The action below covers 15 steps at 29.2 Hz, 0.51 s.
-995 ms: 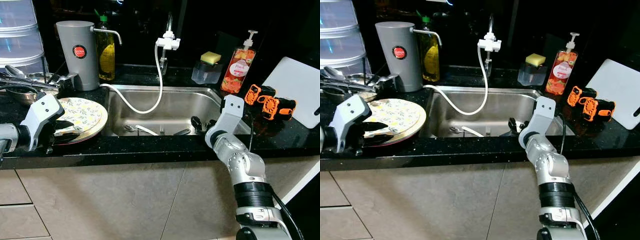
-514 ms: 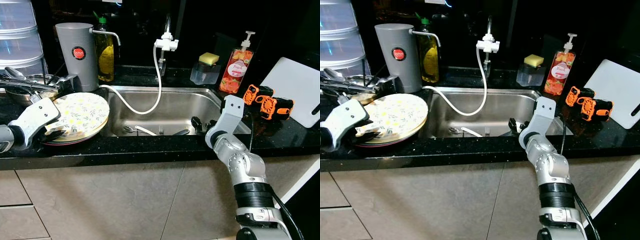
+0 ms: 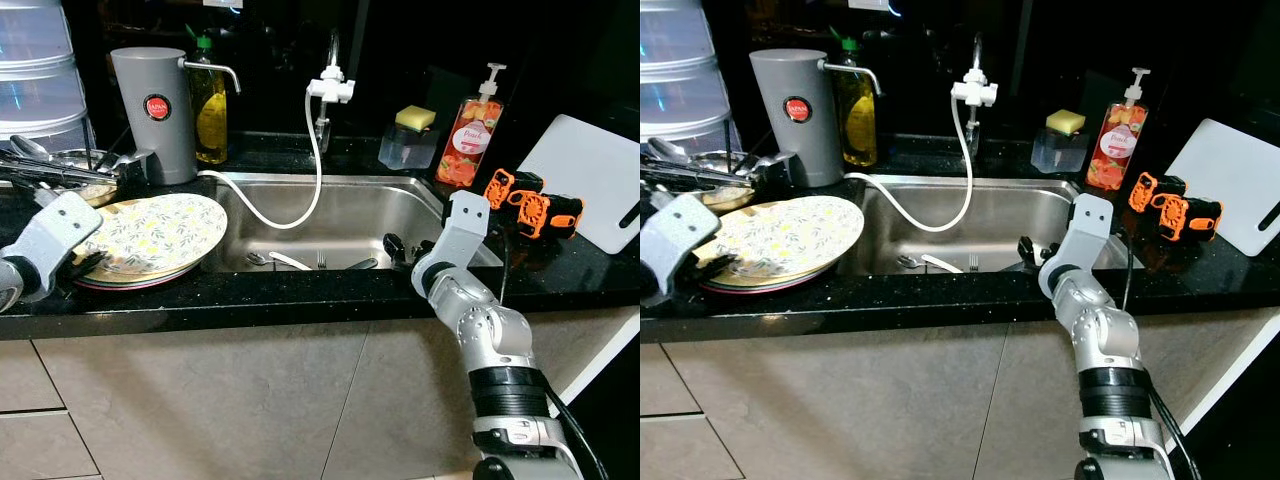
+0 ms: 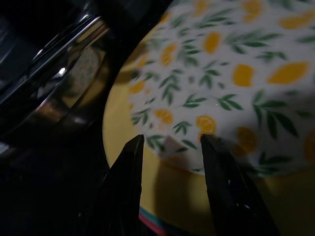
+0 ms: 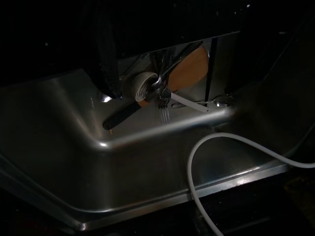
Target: Kitchen organization
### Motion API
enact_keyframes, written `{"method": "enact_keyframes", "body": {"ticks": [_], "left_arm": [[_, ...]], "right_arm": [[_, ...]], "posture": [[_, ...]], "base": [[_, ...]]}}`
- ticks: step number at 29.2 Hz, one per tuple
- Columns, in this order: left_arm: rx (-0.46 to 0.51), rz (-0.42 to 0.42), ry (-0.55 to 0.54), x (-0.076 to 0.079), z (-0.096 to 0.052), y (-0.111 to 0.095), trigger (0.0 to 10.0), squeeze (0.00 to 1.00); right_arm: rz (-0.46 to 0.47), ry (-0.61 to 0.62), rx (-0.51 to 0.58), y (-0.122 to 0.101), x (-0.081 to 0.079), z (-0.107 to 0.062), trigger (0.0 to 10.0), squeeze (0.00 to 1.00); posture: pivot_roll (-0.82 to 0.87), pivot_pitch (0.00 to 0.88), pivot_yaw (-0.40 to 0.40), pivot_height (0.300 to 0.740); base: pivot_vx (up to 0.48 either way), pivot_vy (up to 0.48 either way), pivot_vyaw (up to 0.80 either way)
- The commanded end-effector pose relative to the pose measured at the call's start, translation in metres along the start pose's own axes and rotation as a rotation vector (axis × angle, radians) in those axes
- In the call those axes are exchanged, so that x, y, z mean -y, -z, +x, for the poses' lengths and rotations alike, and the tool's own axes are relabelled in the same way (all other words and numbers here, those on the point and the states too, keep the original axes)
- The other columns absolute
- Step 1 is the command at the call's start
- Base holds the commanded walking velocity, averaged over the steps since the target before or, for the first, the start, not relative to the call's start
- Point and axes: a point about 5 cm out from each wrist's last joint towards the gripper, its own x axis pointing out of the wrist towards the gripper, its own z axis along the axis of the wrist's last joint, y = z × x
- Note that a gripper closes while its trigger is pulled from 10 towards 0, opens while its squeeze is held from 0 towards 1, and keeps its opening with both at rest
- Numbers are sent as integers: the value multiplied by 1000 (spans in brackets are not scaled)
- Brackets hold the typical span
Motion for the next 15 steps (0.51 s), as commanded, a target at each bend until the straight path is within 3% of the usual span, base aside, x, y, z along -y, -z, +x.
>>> {"method": "enact_keyframes", "body": {"ticks": [1, 2, 4, 5, 6, 8, 9, 10, 12, 15], "left_arm": [[-73, -94, -3, 13, 4, 19, 10000, 0], [-86, -137, -25, 13, 4, 22, 10000, 0], [-86, -137, -25, 13, 4, 22, 10000, 0], [-94, -166, -42, 14, 3, 24, 10000, 0], [-94, -166, -42, 14, 3, 24, 10000, 0], [-103, -200, -63, 16, 3, 27, 10000, 0], [-109, -218, -72, 18, 4, 29, 10000, 0], [-109, -218, -72, 18, 4, 29, 10000, 0], [-118, -242, -80, 20, 5, 31, 10000, 0], [-122, -254, -84, 21, 6, 31, 10000, 0]], "right_arm": [[-7, 12, -6, 1, 4, -2, 10000, 0], [-47, -13, 10, -2, 1, -2, 10000, 0], [-47, -13, 10, -2, 1, -2, 10000, 0], [-103, -70, 31, -6, -7, -2, 10000, 0], [-103, -70, 31, -6, -7, -2, 10000, 0], [-153, -329, 37, -9, -42, -10, 10000, 0], [-135, -473, 25, -9, -61, -17, 10000, 0], [-135, -473, 25, -9, -61, -17, 10000, 0], [-21, -682, -12, -8, -89, -30, 10000, 0], [94, -795, -54, -7, -104, -38, 10000, 0]], "posture": [[167, 77, -88, 740], [171, 79, -93, 740], [171, 79, -93, 740], [174, 80, -95, 740], [174, 80, -95, 740], [179, 80, -102, 740], [182, 79, -106, 740], [182, 79, -106, 740], [182, 79, -106, 740], [182, 79, -106, 740]], "base": [[0, 0, 0], [0, 0, 0], [0, 0, 0], [0, 0, 0], [0, 0, 0], [0, 0, 0], [0, 0, 0], [0, 0, 0], [0, 0, 0], [0, 0, 0]]}}
